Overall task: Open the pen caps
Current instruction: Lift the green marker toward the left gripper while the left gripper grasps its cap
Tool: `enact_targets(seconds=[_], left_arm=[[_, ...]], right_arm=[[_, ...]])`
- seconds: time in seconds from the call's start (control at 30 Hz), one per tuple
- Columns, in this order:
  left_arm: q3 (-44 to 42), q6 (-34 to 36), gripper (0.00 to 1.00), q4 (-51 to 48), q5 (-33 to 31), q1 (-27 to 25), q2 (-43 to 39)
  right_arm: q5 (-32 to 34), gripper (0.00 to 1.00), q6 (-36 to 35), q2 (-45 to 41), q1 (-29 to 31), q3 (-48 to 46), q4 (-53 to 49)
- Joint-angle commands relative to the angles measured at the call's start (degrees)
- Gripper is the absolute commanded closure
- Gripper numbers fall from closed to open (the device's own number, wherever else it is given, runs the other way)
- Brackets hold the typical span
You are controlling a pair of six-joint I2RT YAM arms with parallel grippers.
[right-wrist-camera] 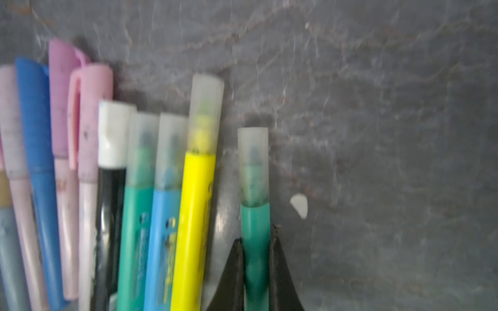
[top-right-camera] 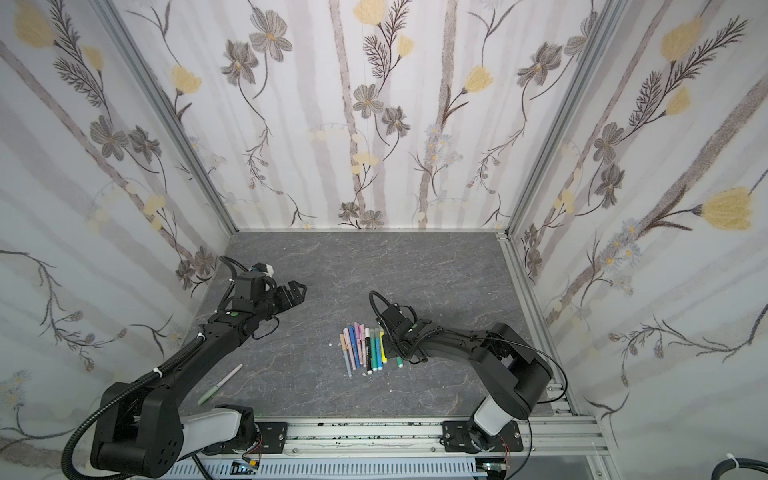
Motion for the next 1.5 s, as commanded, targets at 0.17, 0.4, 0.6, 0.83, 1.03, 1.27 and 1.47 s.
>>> enact_targets(seconds=[0.17, 0.4, 0.6, 0.83, 1.03, 1.27, 1.47], left_arm=[[5.7, 0.2, 0.01, 5.1, 22.2, -9.6, 0.7], [5.2, -8.5, 0.08, 18.3, 28.2, -17.0, 5.0], [8.4, -9.4, 0.16, 22.4, 28.0, -24.0, 11.0], [10.5, -13.0, 0.34, 29.0, 28.3, -26.5, 17.0], [14.9, -12.1, 0.45, 26.3, 26.1, -27.3, 20.7], [17.3, -11.8, 0.57, 25.2, 24.9, -28.1, 23.1], [17.0, -11.5, 0.67, 25.1, 23.9, -28.1, 23.3]], right_arm=[[-11.2, 0.99, -10.4, -15.0, -11.4, -4.2, 2.2], [-15.3, 0.99, -17.2, -23.2, -13.6, -4.0, 4.7], [-17.4, 0.98, -16.1, -26.0, -13.6, -4.2, 10.0], [-20.0, 0.98, -13.9, -25.6, -13.8, -3.0, 13.1], [-21.3, 0.98, -12.9, -25.0, -13.8, -2.8, 14.6], [-21.5, 0.98, -12.9, -24.9, -13.8, -2.5, 14.2], [-21.6, 0.98, -12.6, -24.4, -13.8, -2.5, 14.6]])
